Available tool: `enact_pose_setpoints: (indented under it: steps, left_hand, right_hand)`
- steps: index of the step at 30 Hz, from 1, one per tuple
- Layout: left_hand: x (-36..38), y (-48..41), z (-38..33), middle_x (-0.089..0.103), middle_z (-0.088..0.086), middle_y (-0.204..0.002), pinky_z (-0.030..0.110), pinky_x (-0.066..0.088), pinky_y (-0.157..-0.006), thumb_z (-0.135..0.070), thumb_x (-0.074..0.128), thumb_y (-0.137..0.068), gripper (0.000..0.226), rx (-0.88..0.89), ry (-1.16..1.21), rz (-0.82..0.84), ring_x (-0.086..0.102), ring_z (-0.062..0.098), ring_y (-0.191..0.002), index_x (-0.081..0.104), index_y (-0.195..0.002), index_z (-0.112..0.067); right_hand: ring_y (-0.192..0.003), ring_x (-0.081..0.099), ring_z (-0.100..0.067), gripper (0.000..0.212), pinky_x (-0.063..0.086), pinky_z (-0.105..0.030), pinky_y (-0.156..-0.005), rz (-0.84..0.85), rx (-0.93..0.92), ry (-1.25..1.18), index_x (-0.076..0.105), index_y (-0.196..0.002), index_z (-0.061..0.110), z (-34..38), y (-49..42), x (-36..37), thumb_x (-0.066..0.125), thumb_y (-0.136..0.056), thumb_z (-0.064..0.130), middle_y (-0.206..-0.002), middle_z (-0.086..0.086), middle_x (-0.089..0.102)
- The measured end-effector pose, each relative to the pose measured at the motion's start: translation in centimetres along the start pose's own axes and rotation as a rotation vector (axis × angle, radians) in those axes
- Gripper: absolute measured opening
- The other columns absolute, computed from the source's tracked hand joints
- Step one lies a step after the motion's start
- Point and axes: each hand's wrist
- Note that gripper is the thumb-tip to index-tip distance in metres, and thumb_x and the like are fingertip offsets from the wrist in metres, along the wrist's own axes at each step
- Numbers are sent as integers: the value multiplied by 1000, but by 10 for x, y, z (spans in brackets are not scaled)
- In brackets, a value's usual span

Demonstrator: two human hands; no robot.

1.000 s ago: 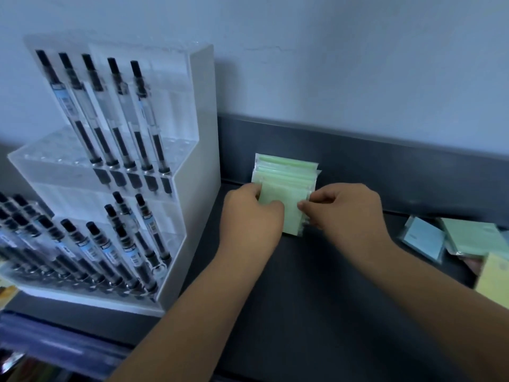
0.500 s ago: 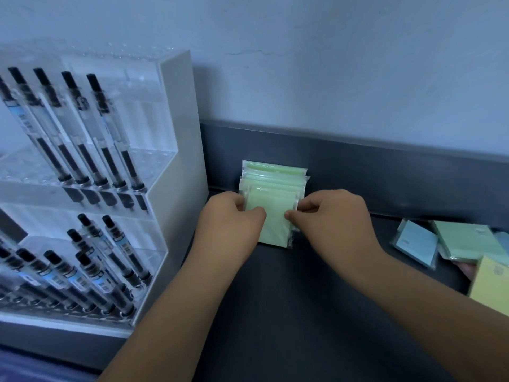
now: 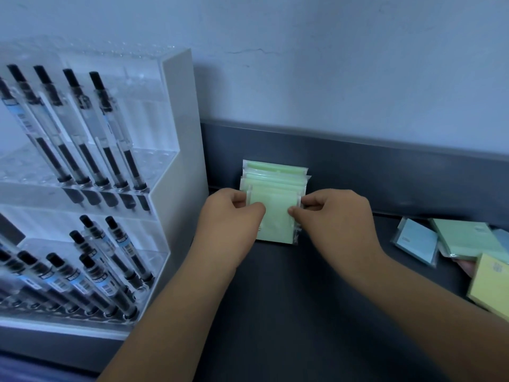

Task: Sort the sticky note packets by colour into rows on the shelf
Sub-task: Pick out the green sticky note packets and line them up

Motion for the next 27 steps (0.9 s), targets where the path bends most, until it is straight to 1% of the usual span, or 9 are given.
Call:
enact_pose_setpoints:
  steps: [2,4,6,9,14,17,21,24,27]
  left_hand:
    - [1,0,2,69,-12,-96,24,53,-70,-18,67,-86,20,28,-18,-20,67,4,-85,66,-106,-22]
    - [3,0,4,65,-14,-101,19,47,-67,-21,67,-87,25,43,-37,-20,63,1,-88,63,-112,-24]
    - [3,0,6,64,-13,-104,19,47,-67,-21,68,-87,28,46,-39,-24,63,1,-89,62,-115,-24]
    - [2,0,6,65,-11,-109,23,52,-76,-21,67,-87,30,69,-57,-57,63,3,-95,63,-116,-23]
    - [3,2,5,63,-12,-111,16,44,-69,-21,67,-88,31,91,-72,-67,60,-1,-96,63,-118,-23]
    - [4,4,5,63,-12,-113,17,45,-71,-22,67,-88,32,113,-97,-74,61,2,-99,63,-119,-24]
    - [2,2,4,63,-12,-110,17,43,-66,-23,67,-88,27,131,-131,-89,60,0,-93,63,-115,-25]
    - [2,2,6,63,-10,-111,19,44,-67,-24,65,-87,22,193,-210,-118,60,2,-91,63,-109,-27]
    - [3,8,2,58,-10,-117,18,43,-74,-24,63,-89,26,341,-398,-170,56,6,-98,62,-115,-26]
  right_hand:
    - [-76,71,-20,25,58,-38,-76,-2,18,-13,76,-80,8,0,1,-1,77,-83,33,-76,-3,75]
    - [-75,71,-16,23,58,-37,-76,2,30,-20,77,-80,11,1,2,-2,78,-83,33,-75,1,75]
    - [-75,71,-14,21,58,-37,-76,2,36,-28,77,-80,13,2,5,-3,78,-83,33,-74,3,75]
    - [-75,71,-13,20,58,-37,-77,2,42,-38,77,-80,14,2,7,-5,78,-84,33,-74,4,75]
    - [-78,71,-16,21,57,-37,-79,-4,63,-28,78,-83,11,3,8,-8,78,-84,31,-76,2,75]
    - [-85,68,-15,23,55,-35,-84,-31,65,-29,78,-95,13,4,13,-13,79,-85,33,-79,8,74]
    - [-95,66,-10,34,53,-32,-89,-37,54,-37,77,-116,20,3,18,-20,77,-87,38,-83,15,71]
    - [-96,66,-8,36,49,-25,-85,-37,79,-63,76,-118,21,-1,18,-25,78,-87,39,-78,20,63]
    - [-85,65,1,28,45,-14,-73,-37,117,-102,79,-109,22,-3,20,-29,80,-85,38,-77,21,65]
Point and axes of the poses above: each hand's wrist, its own y-axis away from the middle knuckle, its own x-axis out of the palm, z = x × y
